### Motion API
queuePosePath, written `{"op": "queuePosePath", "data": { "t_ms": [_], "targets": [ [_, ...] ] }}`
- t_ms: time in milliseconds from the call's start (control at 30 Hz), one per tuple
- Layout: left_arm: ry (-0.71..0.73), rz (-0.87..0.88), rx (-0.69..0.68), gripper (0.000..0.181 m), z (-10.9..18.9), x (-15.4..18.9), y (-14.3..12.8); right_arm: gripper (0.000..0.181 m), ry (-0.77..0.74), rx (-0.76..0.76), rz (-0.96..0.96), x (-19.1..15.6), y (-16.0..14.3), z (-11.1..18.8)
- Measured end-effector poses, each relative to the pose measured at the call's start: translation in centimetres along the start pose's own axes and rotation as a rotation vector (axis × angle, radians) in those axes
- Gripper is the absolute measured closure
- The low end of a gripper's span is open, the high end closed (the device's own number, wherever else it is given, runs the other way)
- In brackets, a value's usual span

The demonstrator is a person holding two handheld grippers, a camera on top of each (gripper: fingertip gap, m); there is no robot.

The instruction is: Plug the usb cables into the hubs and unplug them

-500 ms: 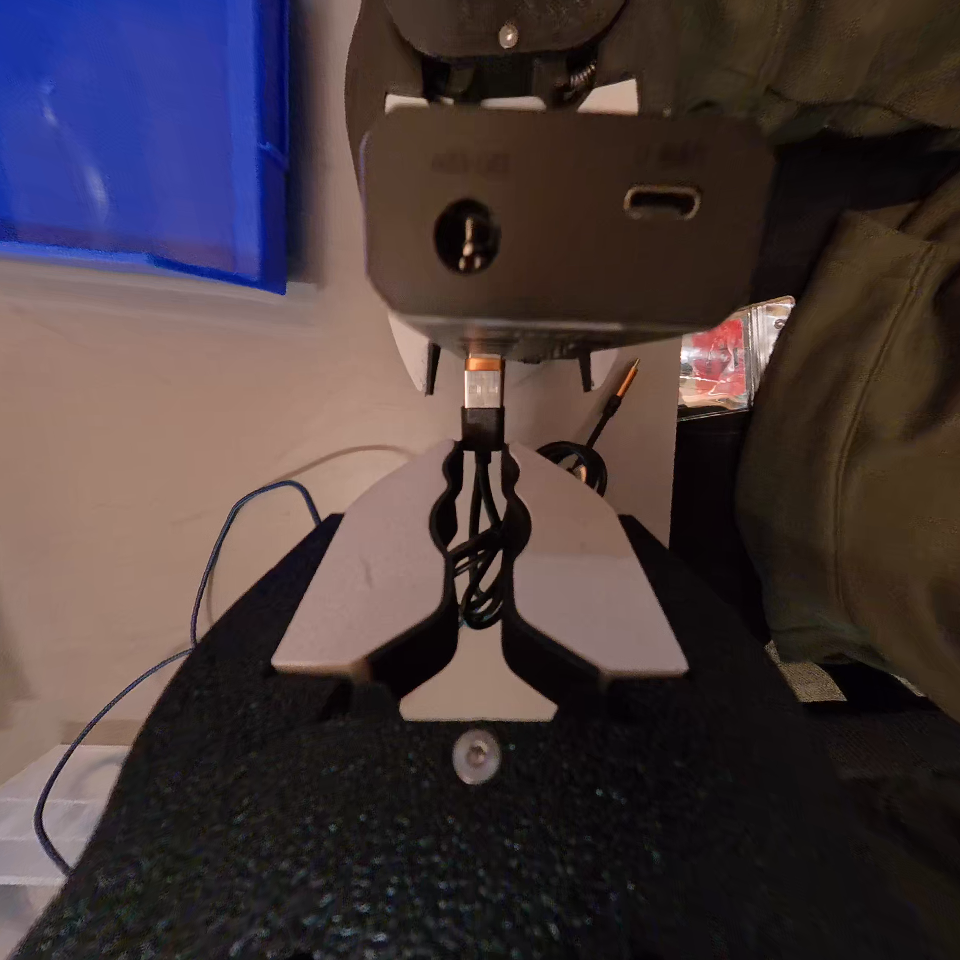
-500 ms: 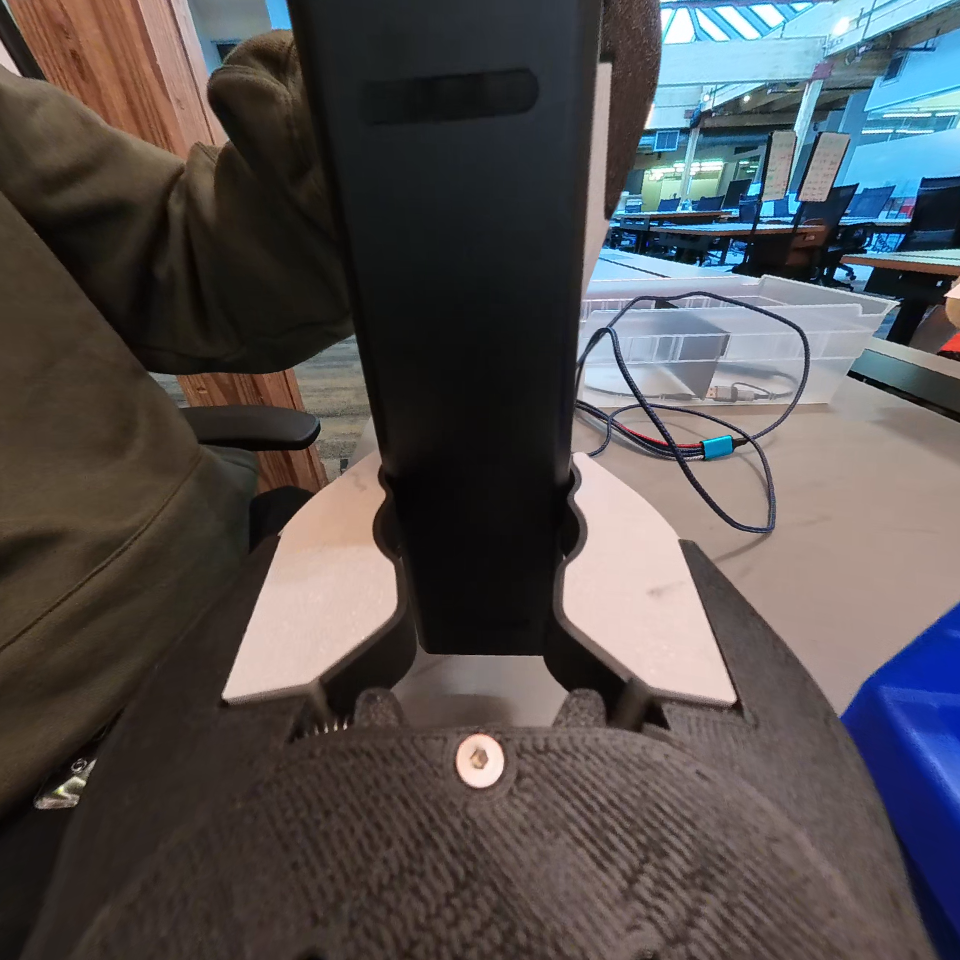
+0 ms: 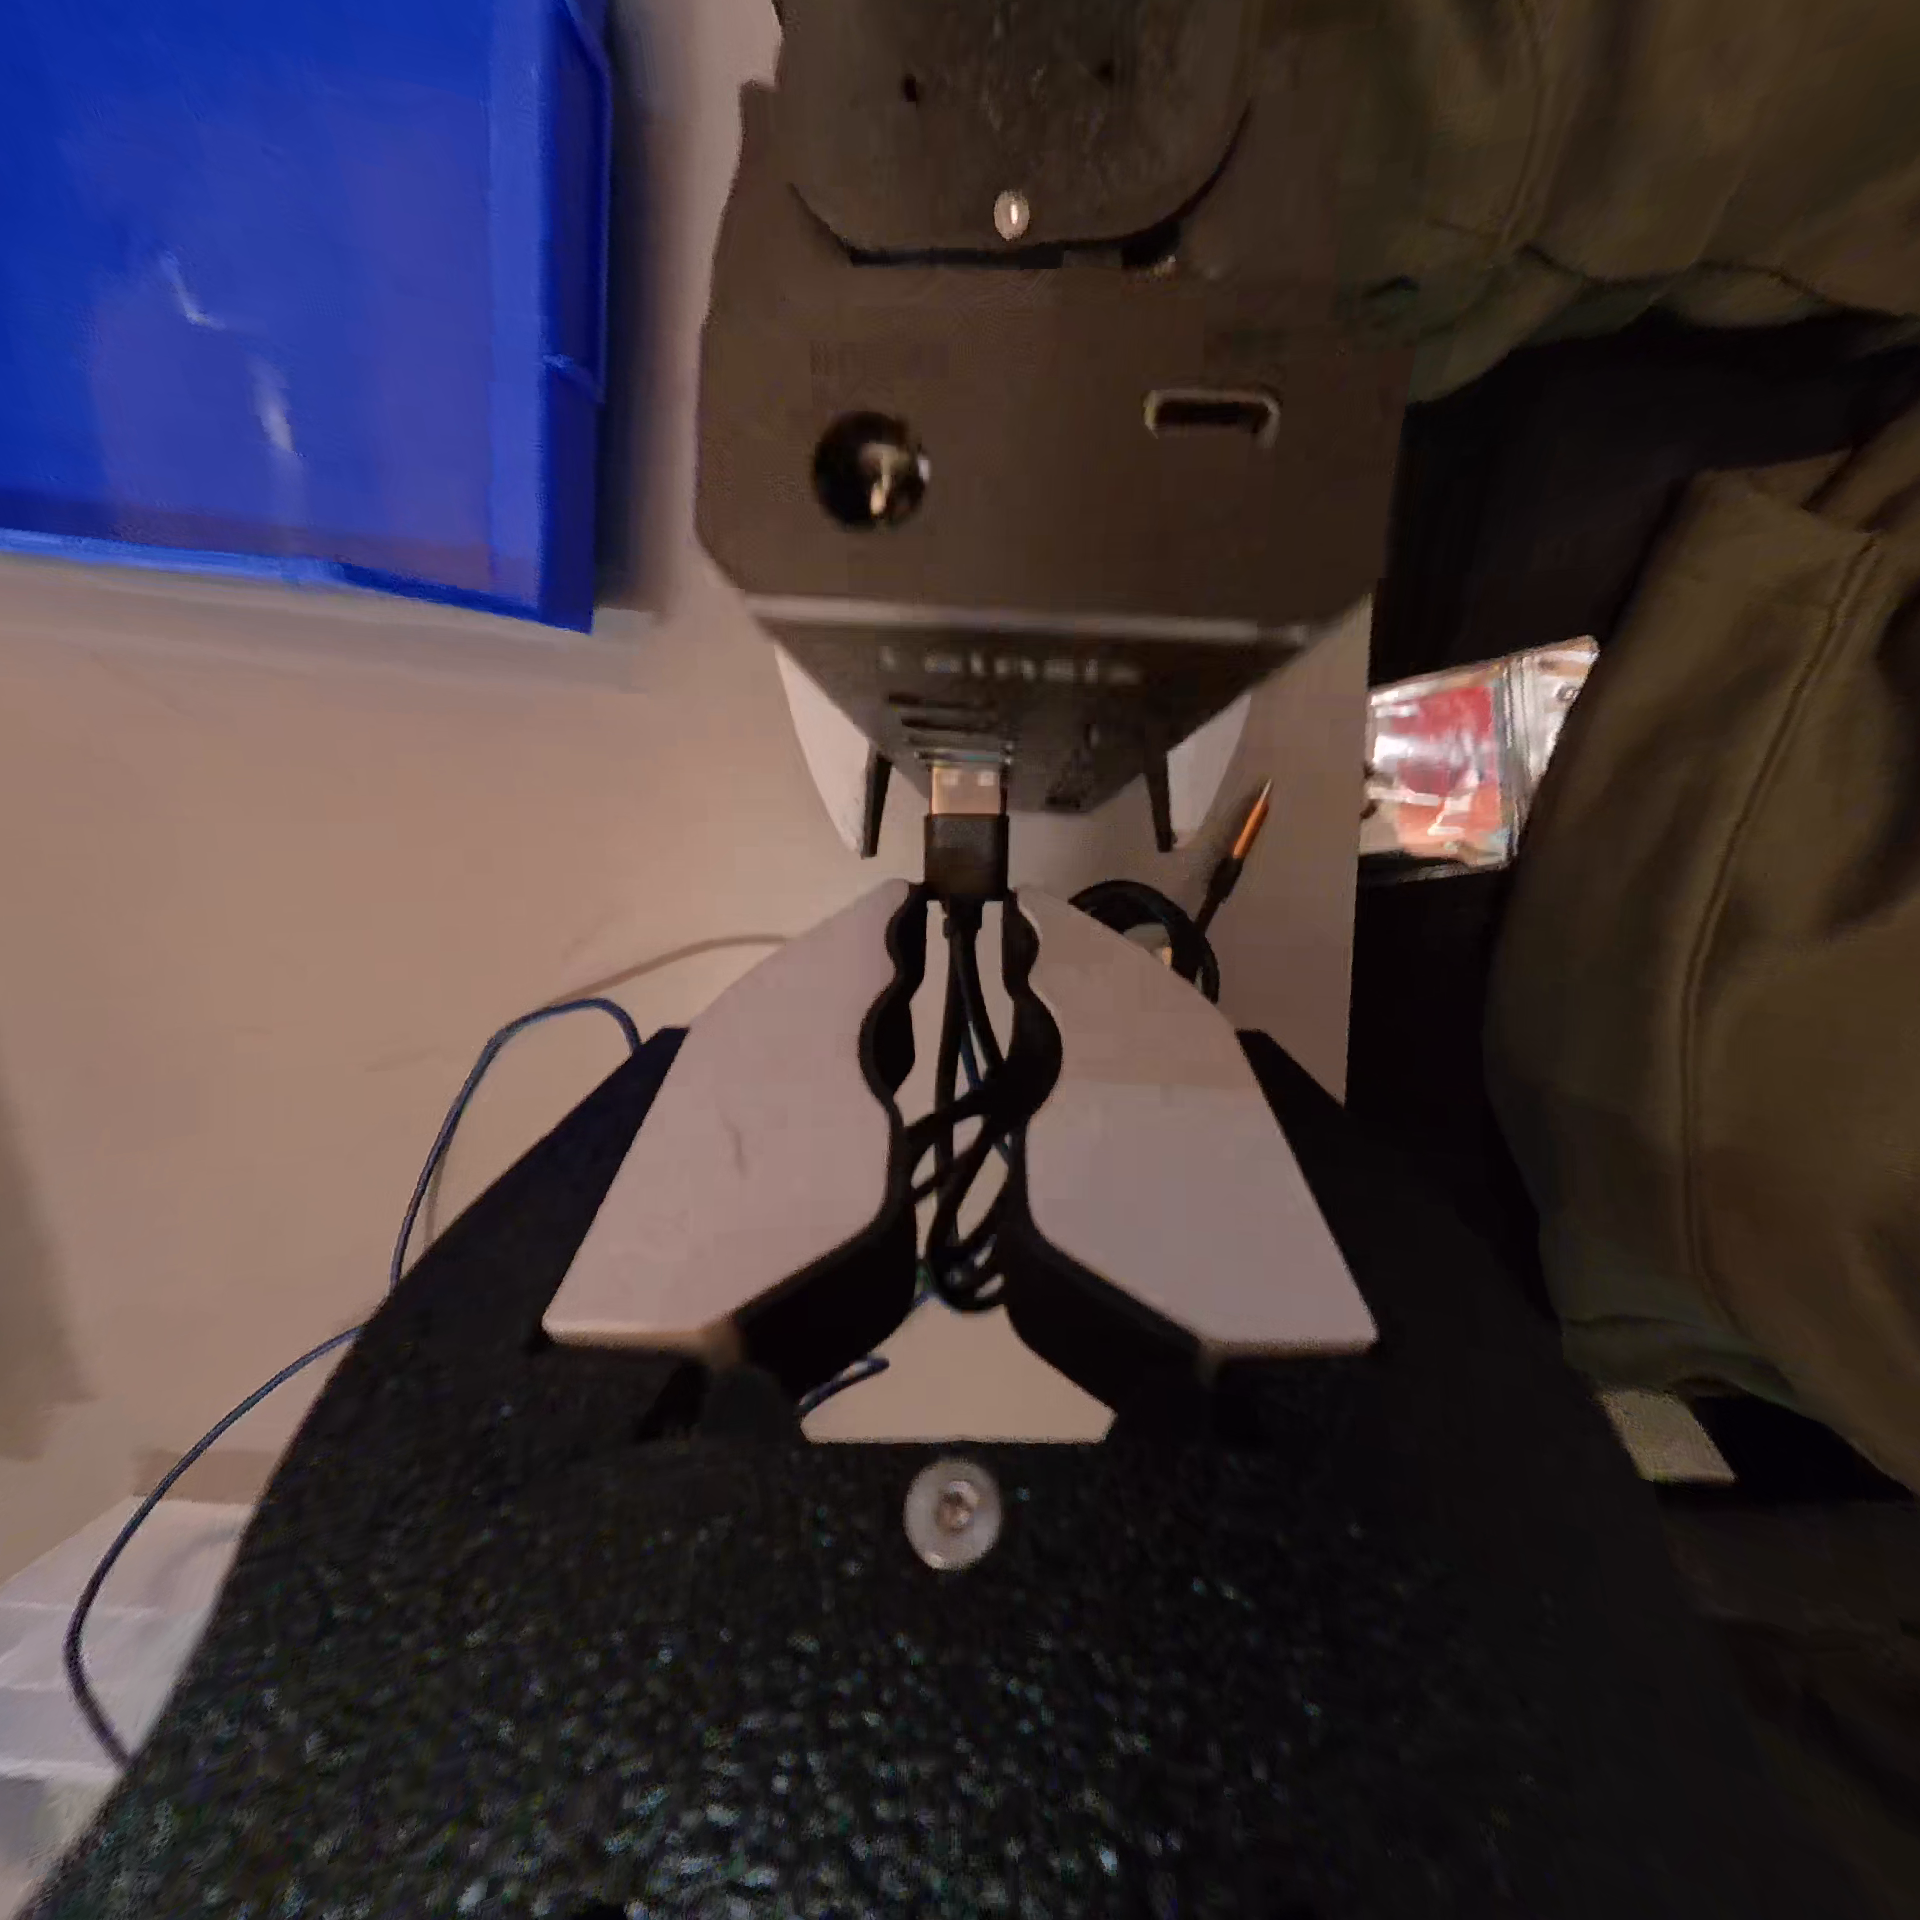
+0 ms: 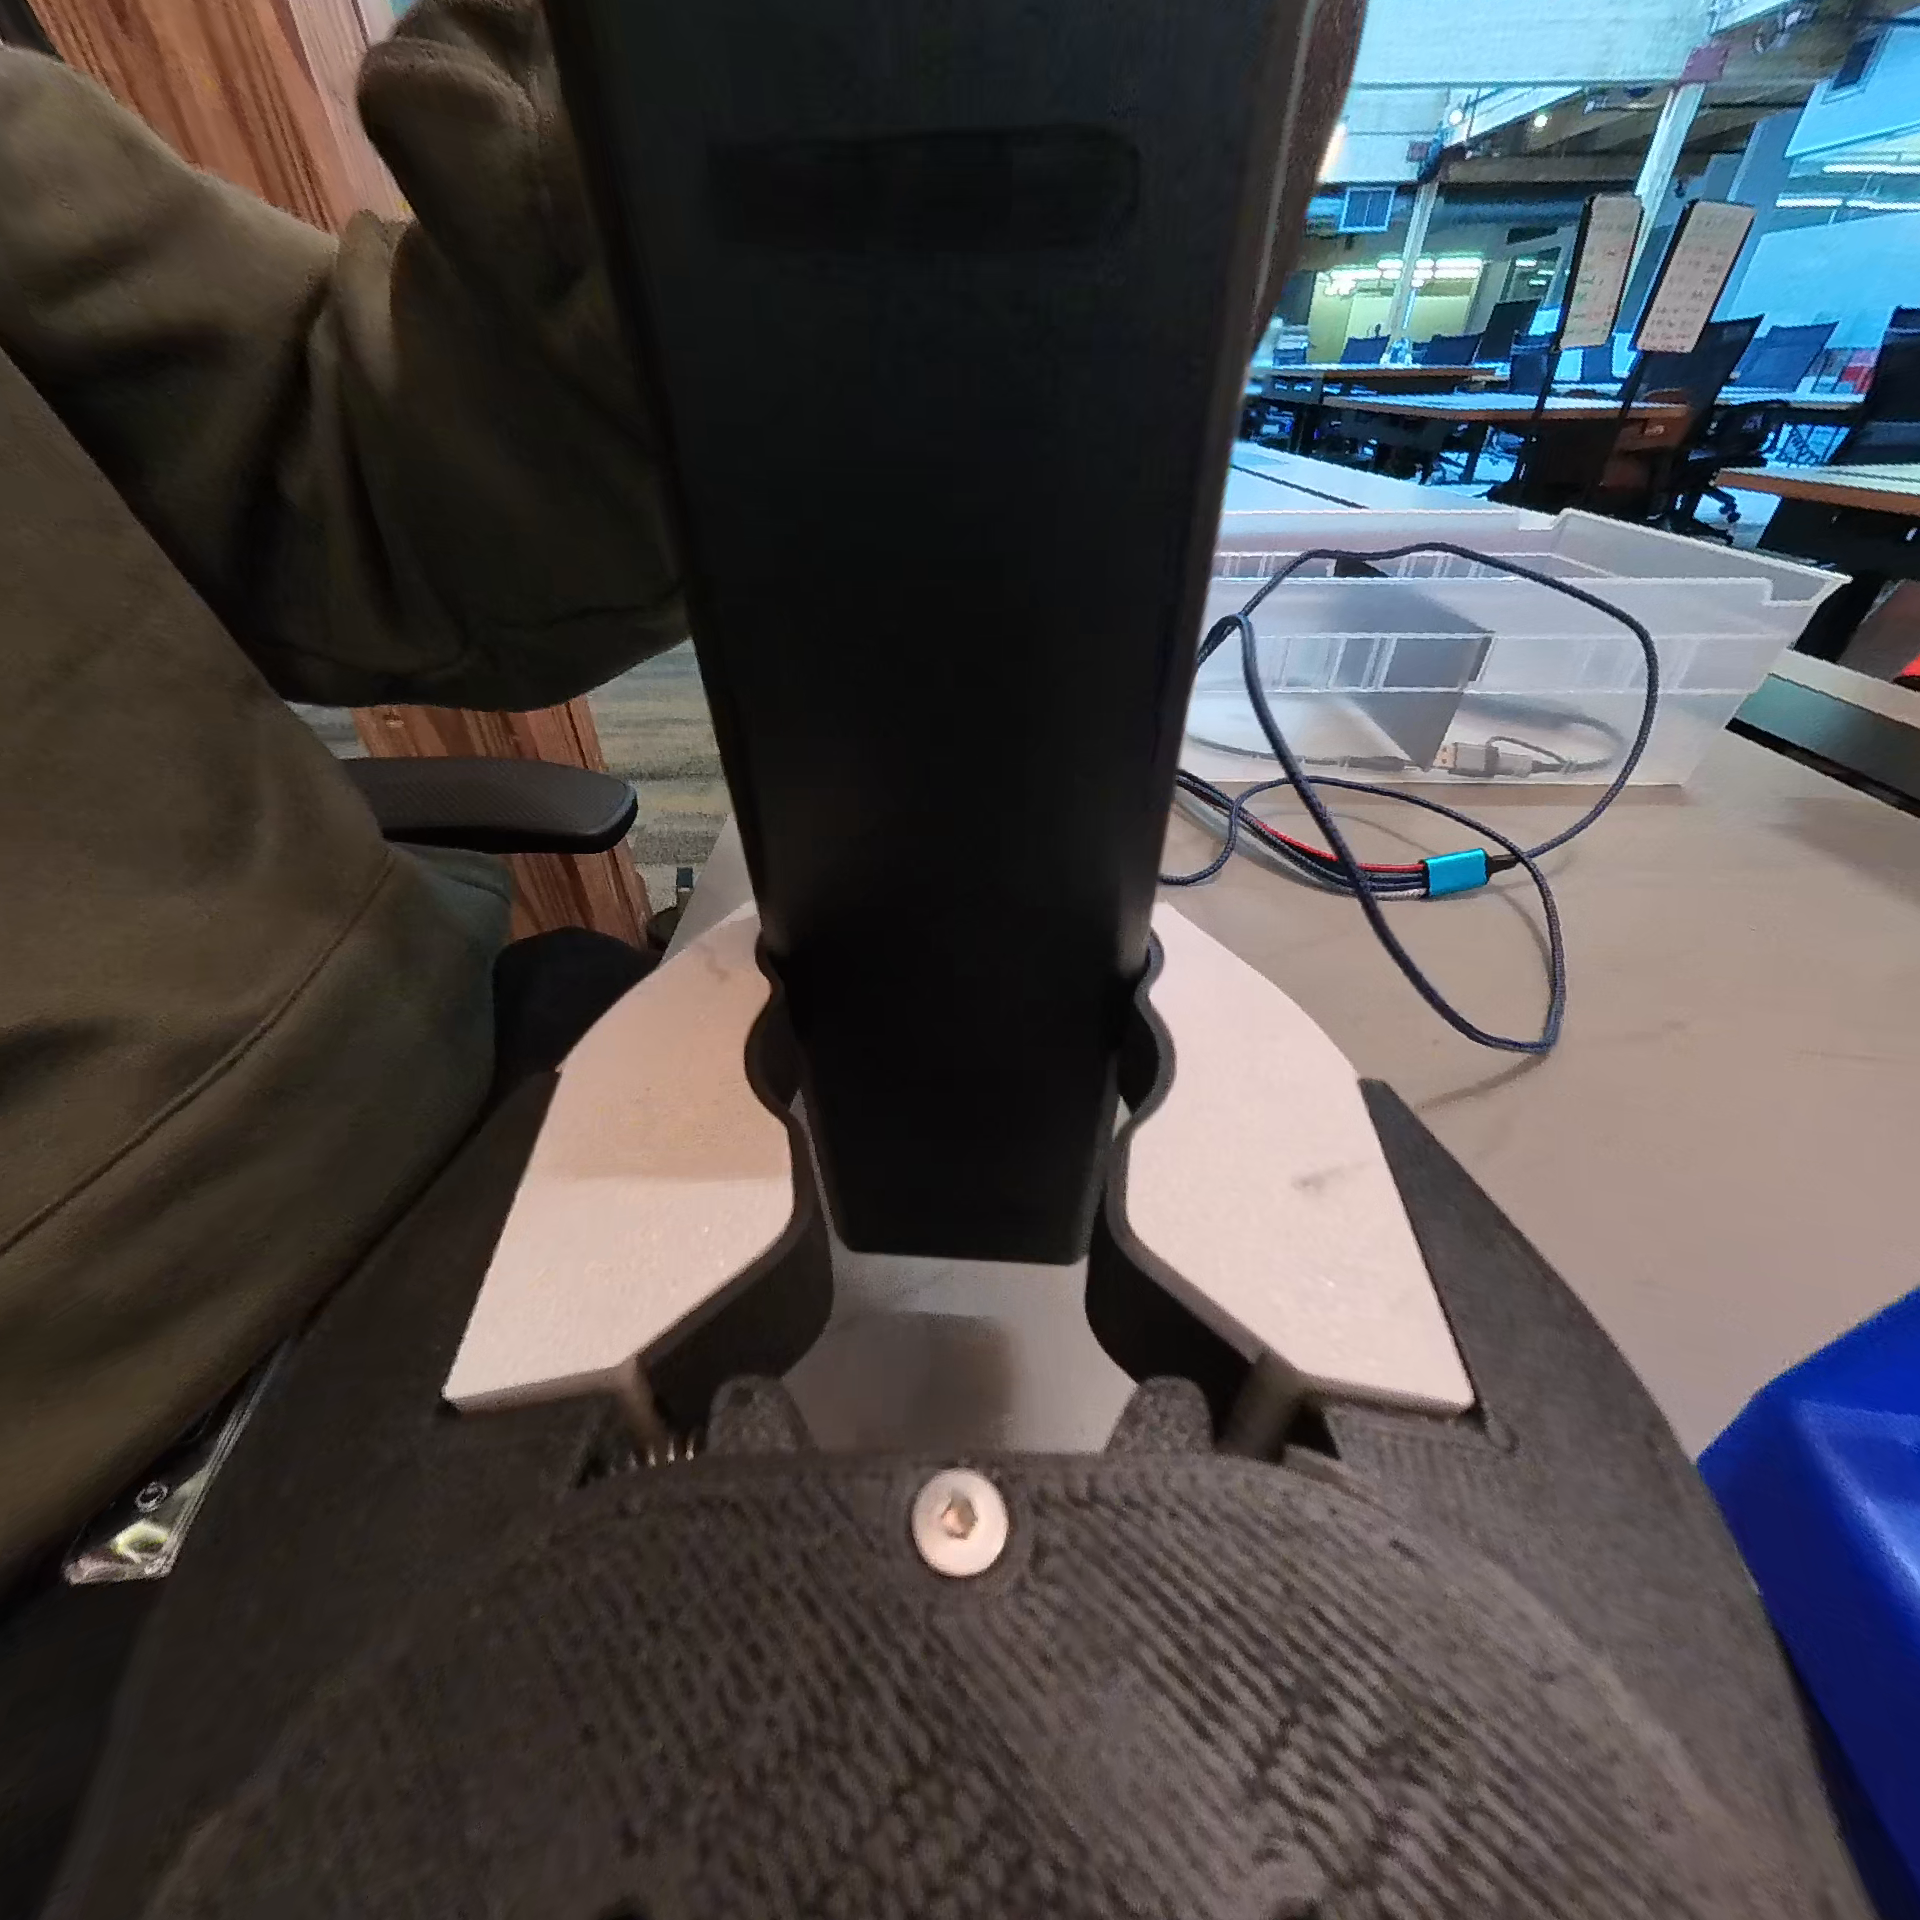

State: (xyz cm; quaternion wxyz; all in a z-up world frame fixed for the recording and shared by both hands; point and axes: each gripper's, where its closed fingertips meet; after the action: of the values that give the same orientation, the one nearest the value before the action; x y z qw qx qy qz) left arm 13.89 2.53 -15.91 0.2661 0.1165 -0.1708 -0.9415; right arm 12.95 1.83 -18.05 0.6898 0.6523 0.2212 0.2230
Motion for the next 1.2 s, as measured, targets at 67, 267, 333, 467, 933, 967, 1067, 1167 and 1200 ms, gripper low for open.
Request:
{"op": "queuePosePath", "data": {
  "t_ms": [67,267,333,467,933,967,1067,1167,1200],
  "targets": [
    [-0.002,0.005,0.096,0.168,0.3,-0.1,0.4,0.12,0.001,-0.001,-0.007,0.1,0.0,0.0],
    [0.027,0.037,0.419,0.168,-0.1,-0.3,0.9,0.121,-0.005,0.035,-0.017,0.2,0.4,0.4],
    [0.035,0.053,0.475,0.168,-0.1,-0.3,0.7,0.121,-0.006,0.019,-0.019,0.3,0.2,0.2],
    [0.059,0.054,0.499,0.168,0.0,-0.3,0.7,0.12,-0.009,0.001,-0.02,0.3,0.0,0.0],
    [0.073,0.092,0.516,0.168,-0.5,-0.7,1.1,0.12,-0.017,-0.015,-0.032,0.5,-0.2,-0.1],
    [0.081,0.094,0.521,0.168,-0.6,-0.7,1.1,0.12,-0.019,-0.015,-0.032,0.5,-0.2,-0.1],
    [0.106,0.078,0.528,0.164,-0.5,-0.6,0.8,0.12,-0.026,-0.025,-0.02,0.5,-0.3,-0.3],
    [0.246,0.132,0.641,0.151,2.0,-1.5,0.8,0.12,-0.039,-0.007,-0.02,0.7,-0.1,0.0],
    [0.316,0.166,0.686,0.145,3.5,-2.2,0.3,0.121,-0.049,0.023,-0.021,0.8,0.2,0.3]
  ]
}}
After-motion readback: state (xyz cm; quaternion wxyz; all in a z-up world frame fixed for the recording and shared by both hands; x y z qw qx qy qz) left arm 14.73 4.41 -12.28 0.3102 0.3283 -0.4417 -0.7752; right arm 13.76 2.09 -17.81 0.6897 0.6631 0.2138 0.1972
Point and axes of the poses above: each gripper's, where its closed fingertips meet, z back along the fingers, y out of its top, x = y × z across the jaws, and after that the axes turned 4 degrees about y, right-handed
